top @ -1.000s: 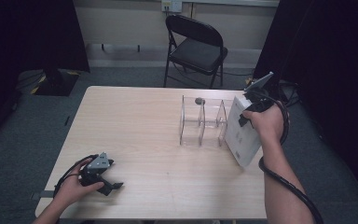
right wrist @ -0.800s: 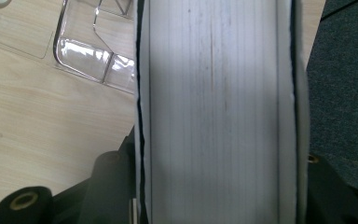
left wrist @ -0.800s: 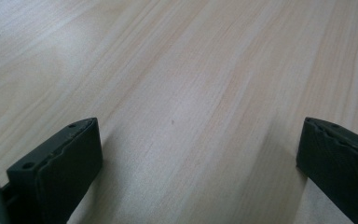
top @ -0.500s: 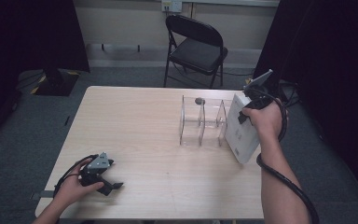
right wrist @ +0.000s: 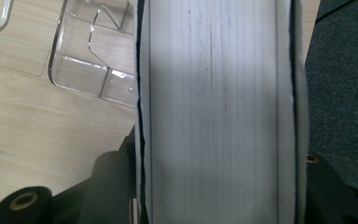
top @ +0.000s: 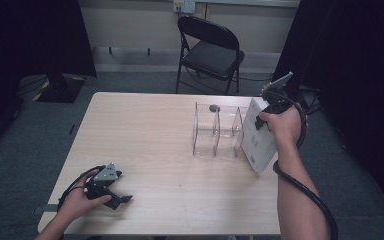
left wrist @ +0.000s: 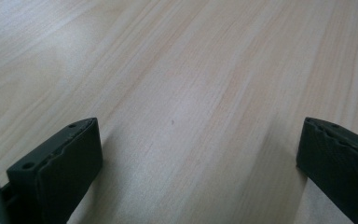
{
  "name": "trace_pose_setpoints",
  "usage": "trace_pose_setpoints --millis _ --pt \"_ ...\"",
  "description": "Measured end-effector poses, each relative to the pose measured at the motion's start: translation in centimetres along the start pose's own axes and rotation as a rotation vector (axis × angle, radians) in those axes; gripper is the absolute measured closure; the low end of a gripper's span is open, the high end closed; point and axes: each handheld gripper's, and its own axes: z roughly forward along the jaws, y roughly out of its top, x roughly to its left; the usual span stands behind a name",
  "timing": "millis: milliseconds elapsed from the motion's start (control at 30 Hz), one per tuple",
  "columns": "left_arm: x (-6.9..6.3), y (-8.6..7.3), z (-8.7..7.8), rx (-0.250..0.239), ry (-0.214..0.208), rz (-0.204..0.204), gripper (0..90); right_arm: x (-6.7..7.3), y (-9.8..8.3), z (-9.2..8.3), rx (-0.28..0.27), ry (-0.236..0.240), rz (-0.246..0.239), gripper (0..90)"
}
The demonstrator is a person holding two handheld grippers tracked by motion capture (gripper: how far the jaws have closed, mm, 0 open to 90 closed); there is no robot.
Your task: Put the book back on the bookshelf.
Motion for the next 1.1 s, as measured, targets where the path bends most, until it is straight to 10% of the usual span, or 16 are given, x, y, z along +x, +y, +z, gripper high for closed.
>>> trace_pose_setpoints --millis 1100 --pt "0.0 0.0 0.0 0.0 0.0 0.0 0.0 0.4 2.3 1.5 -0.022 -0.021 0.045 52.4"
